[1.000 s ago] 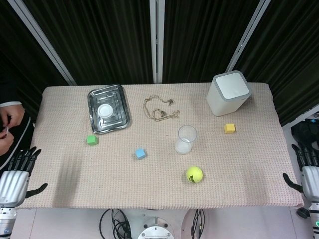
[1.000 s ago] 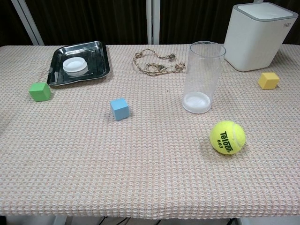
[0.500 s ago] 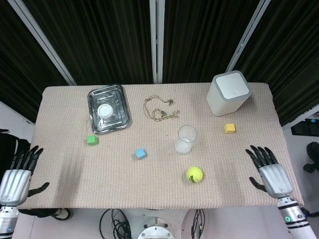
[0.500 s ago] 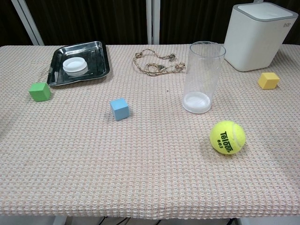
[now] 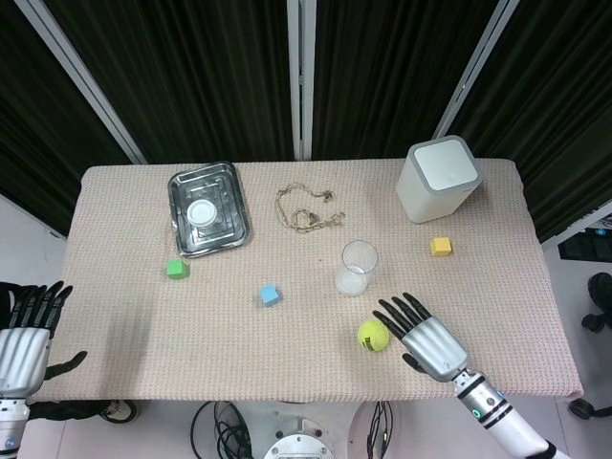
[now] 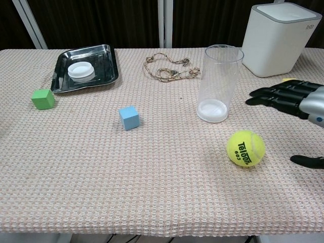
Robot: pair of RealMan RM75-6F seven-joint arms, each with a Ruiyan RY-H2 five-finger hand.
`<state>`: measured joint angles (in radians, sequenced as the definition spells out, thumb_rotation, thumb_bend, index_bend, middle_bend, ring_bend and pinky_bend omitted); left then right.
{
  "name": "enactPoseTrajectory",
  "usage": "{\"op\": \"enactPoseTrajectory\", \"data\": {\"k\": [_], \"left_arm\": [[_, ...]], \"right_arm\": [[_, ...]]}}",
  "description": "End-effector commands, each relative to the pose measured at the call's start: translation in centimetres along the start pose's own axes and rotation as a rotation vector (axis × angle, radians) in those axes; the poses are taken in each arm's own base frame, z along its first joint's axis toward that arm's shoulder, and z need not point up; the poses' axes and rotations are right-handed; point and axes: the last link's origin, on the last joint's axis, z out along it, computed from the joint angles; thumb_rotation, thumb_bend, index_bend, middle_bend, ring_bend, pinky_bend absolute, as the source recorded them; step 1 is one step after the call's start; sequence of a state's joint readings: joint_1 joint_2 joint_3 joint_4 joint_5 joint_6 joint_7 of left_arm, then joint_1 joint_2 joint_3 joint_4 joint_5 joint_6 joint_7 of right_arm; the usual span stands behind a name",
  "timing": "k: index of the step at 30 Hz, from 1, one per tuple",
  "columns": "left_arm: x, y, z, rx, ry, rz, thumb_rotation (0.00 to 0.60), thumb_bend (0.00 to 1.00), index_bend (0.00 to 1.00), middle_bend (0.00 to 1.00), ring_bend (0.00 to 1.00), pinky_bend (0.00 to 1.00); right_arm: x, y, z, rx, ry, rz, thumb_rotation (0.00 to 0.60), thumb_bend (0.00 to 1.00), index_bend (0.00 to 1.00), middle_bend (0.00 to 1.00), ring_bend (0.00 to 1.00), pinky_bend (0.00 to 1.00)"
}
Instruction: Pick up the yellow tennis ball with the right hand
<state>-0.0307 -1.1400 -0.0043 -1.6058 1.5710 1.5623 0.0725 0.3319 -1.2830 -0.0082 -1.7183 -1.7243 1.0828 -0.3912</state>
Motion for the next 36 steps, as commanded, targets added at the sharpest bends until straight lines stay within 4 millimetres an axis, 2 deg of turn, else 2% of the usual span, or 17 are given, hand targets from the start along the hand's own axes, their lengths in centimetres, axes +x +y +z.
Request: {"op": "enactPoseTrajectory", "data": {"k": [1, 7, 11, 14, 17, 26, 30, 33, 36], "left_arm": [[0.0, -0.2, 0.0, 0.003, 0.004, -0.006, 0.600, 0.00, 0.06, 0.00, 0.00, 0.00], [-0.2, -0.6, -0.1, 0.007, 0.000, -0.013, 0.600, 0.00, 0.06, 0.00, 0.00, 0.00], [-0.1, -0.8, -0.1, 0.008, 0.005, -0.017, 0.600, 0.00, 0.06, 0.00, 0.00, 0.00], [0.0, -0.9, -0.2, 0.010, 0.007, -0.022, 0.600, 0.00, 0.06, 0.00, 0.00, 0.00], [-0.1, -1.1, -0.3, 0.010, 0.004, -0.025, 0.600, 0.00, 0.06, 0.00, 0.00, 0.00], [0.0, -1.1, -0.3, 0.004, 0.004, -0.034, 0.600, 0.00, 0.06, 0.00, 0.00, 0.00], [0.1, -1.0, -0.3, 0.002, 0.004, -0.034, 0.600, 0.00, 0.06, 0.00, 0.00, 0.00], [0.1, -1.0, -0.3, 0.000, 0.005, -0.034, 0.600, 0.00, 0.06, 0.00, 0.00, 0.00], [0.1, -1.0, -0.2, -0.001, 0.004, -0.033, 0.600, 0.00, 0.06, 0.00, 0.00, 0.00]], "right_arm": [[-0.3, -0.9, 1.7, 0.022, -0.037, -0.011, 0.600, 0.21, 0.00, 0.00, 0.00, 0.03], [-1.3, -1.3, 3.1, 0.020, -0.093, -0.017, 0.600, 0.21, 0.00, 0.00, 0.00, 0.08], [-1.8, -1.7, 3.6, 0.018, -0.110, -0.018, 0.600, 0.23, 0.00, 0.04, 0.00, 0.16], [-2.0, -1.9, 3.9, 0.015, -0.115, -0.023, 0.600, 0.24, 0.00, 0.09, 0.07, 0.25], [-2.2, -1.9, 4.0, 0.007, -0.119, -0.033, 0.600, 0.28, 0.11, 0.18, 0.18, 0.36], [-1.9, -1.5, 3.9, -0.020, -0.082, -0.049, 0.600, 0.33, 0.46, 0.40, 0.40, 0.56], [-0.6, -1.0, 3.6, -0.027, -0.022, -0.038, 0.600, 0.35, 0.52, 0.43, 0.43, 0.59], [2.0, -0.4, 3.1, -0.030, 0.079, -0.003, 0.600, 0.35, 0.52, 0.43, 0.43, 0.59], [5.5, 0.3, 2.5, -0.035, 0.224, 0.023, 0.600, 0.35, 0.52, 0.43, 0.43, 0.60]]}}
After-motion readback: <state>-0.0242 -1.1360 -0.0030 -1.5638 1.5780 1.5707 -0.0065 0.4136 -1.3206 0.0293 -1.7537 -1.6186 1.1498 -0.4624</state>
